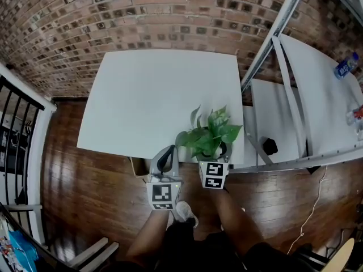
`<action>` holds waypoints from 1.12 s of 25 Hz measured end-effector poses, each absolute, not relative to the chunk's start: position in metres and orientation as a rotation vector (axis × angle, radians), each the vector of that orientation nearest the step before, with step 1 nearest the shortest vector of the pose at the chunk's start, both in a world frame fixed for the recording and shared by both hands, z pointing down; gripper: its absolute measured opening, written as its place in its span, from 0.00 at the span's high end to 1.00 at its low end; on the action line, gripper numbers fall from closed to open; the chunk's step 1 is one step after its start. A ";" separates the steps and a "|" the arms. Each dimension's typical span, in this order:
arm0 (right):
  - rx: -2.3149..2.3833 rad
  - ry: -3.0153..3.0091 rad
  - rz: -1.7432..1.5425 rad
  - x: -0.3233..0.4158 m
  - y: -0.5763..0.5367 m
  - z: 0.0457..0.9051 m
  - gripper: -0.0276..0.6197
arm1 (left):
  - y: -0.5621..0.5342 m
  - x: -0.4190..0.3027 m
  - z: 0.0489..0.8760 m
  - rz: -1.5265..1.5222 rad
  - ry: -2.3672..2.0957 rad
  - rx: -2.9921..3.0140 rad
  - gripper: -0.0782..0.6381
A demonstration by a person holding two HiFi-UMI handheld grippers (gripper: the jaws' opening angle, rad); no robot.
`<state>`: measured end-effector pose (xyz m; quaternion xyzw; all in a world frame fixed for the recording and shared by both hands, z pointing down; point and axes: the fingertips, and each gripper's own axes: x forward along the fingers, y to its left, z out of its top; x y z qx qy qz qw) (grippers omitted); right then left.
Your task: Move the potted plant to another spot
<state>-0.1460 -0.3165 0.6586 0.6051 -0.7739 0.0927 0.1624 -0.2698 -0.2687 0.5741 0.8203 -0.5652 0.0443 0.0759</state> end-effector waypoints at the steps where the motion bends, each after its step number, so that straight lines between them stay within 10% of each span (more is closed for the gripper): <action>1: 1.728 -2.213 0.258 -0.145 -0.316 0.658 0.23 | -0.269 -0.268 0.574 0.135 -1.692 2.460 0.87; 16: 1.698 -2.216 0.347 -0.128 -0.257 0.642 0.18 | -0.237 -0.264 0.572 0.154 -1.699 2.396 0.87; 24: 1.682 -2.222 0.209 -0.122 -0.198 0.573 0.95 | -0.199 -0.252 0.543 0.123 -1.701 2.397 0.87; 28: 1.663 -2.256 0.202 -0.127 -0.192 0.552 0.95 | -0.188 -0.244 0.538 0.149 -1.720 2.421 0.87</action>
